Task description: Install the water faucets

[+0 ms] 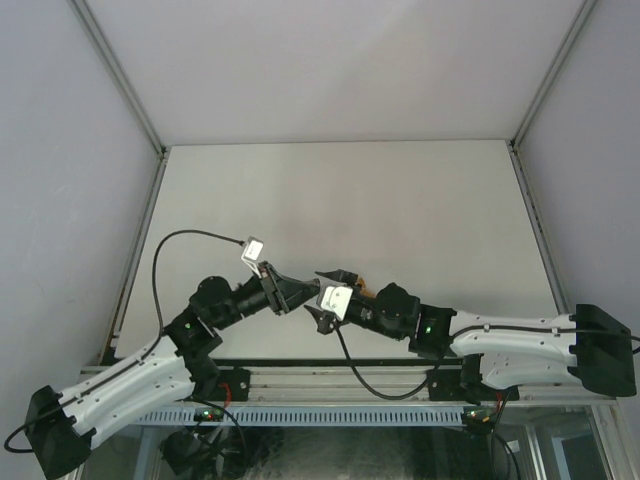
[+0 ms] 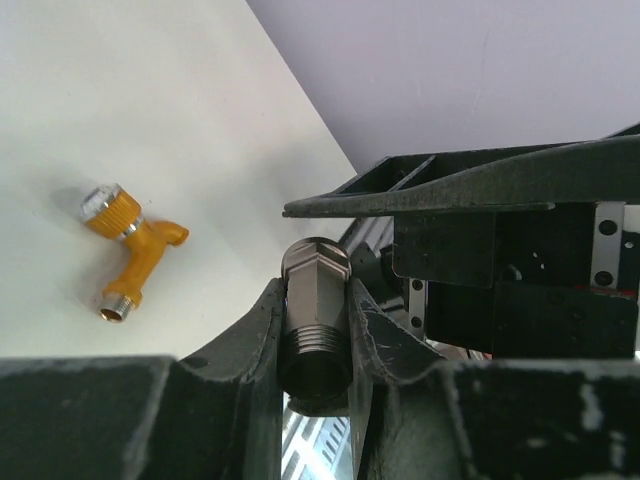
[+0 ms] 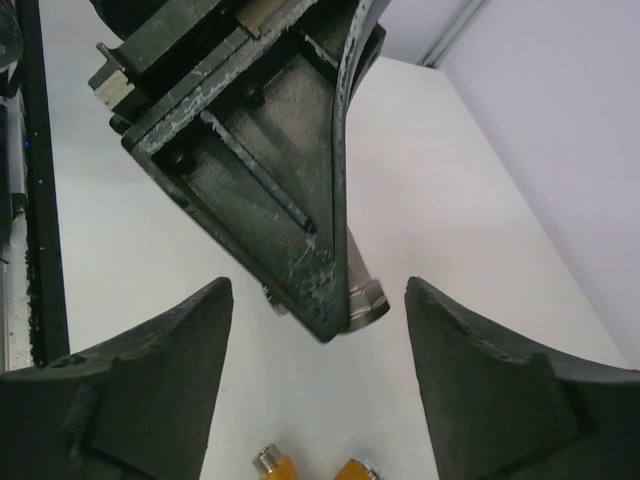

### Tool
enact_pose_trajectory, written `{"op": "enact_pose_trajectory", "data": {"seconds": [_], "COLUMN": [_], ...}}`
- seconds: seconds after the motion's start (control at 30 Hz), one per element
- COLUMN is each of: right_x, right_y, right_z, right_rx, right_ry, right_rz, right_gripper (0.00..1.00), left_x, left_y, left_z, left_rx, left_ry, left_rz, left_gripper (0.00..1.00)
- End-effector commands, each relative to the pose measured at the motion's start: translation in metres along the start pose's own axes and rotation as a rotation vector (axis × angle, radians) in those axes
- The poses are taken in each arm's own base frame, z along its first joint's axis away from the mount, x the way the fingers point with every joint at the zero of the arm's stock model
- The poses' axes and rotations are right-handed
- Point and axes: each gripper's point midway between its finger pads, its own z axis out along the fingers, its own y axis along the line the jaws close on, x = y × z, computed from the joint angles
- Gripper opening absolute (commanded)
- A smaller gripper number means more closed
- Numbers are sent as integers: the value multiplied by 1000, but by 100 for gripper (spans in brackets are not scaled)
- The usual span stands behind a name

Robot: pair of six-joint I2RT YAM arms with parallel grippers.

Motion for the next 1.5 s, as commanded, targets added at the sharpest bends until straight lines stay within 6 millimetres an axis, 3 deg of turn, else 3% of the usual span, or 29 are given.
{"op": "enact_pose_trajectory", "data": {"seconds": [0.0,0.27,0.37,0.43,0.5,0.6,0.73,0.93,1.23,1.47], "right_x": [-23,-9,26,58,87,132,164,182,209,214], "right_y": [-11,-51,-92,-107,-107,-92,-78,-78,-55,-38], "right_z": [-8,-50,-67,-76,-81,-81,-73,-48,-22,-26], "right_rx": [33,61,255,359,394,401,366,273,114,71], "right_ry": [-70,-129,-85,-6,80,269,438,505,603,560], "right_rz": [109,463,702,871,1003,1153,1258,1343,1405,1475], "right_gripper": [73,75,79,78,77,77,76,74,71,71], "left_x": [-31,-40,-42,-42,-42,-40,-35,-33,-25,11], "left_y": [-16,4,9,12,14,18,19,19,27,56], "left_z": [-6,-24,-29,-30,-30,-28,-26,-27,-27,-8], "left_rx": [29,-90,-117,-136,-150,-166,-165,-170,-191,-238], "left_ry": [-134,-192,-197,-199,-196,-185,-155,-137,-103,35], "left_rz": [68,165,190,196,195,193,190,188,207,109], "left_gripper": [0,0,0,0,0,0,0,0,0,0]}}
